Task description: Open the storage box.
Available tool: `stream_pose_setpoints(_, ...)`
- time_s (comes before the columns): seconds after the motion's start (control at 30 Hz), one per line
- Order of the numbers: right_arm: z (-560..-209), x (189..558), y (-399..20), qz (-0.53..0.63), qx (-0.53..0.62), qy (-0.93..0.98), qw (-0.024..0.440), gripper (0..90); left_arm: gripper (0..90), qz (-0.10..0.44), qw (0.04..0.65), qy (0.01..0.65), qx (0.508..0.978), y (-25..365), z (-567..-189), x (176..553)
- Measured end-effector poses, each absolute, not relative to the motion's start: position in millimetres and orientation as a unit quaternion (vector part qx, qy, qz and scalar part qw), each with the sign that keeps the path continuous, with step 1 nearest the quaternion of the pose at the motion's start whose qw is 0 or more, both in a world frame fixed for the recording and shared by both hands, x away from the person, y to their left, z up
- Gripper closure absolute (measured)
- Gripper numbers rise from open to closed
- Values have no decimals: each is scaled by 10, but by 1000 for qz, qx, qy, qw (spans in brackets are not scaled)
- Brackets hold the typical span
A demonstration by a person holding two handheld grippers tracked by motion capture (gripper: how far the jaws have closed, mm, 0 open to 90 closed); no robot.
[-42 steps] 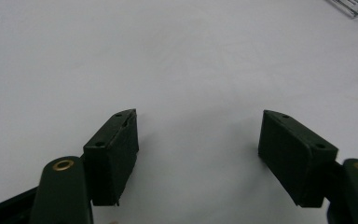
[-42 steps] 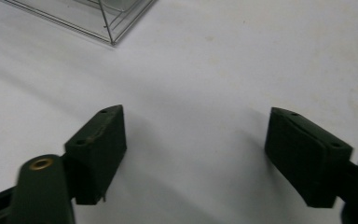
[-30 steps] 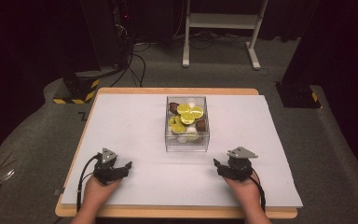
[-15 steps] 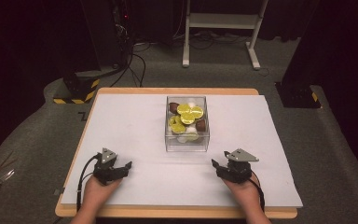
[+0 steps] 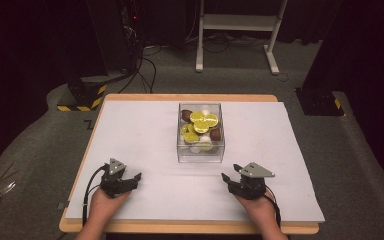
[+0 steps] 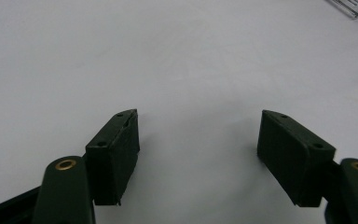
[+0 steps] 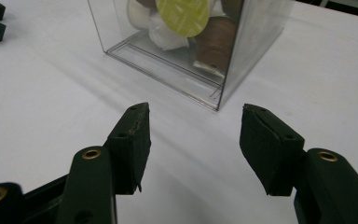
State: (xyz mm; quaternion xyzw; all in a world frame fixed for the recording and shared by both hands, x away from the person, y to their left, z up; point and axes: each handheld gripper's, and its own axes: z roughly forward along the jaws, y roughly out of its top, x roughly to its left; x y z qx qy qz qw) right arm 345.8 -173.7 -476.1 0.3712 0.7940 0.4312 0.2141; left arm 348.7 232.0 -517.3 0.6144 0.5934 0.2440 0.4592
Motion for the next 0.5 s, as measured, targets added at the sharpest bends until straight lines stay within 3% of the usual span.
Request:
stream_pose_setpoints(0.23, -4743, 3541, -1569, 435, 363, 801, 191, 474, 331, 243, 462, 590, 616, 2316, -5169, 3488)
stream_pose_setpoints(0.5, -4651, 3681, -1345, 448, 351, 796, 207, 496, 332, 239, 465, 589, 617, 2316, -5170, 3508)
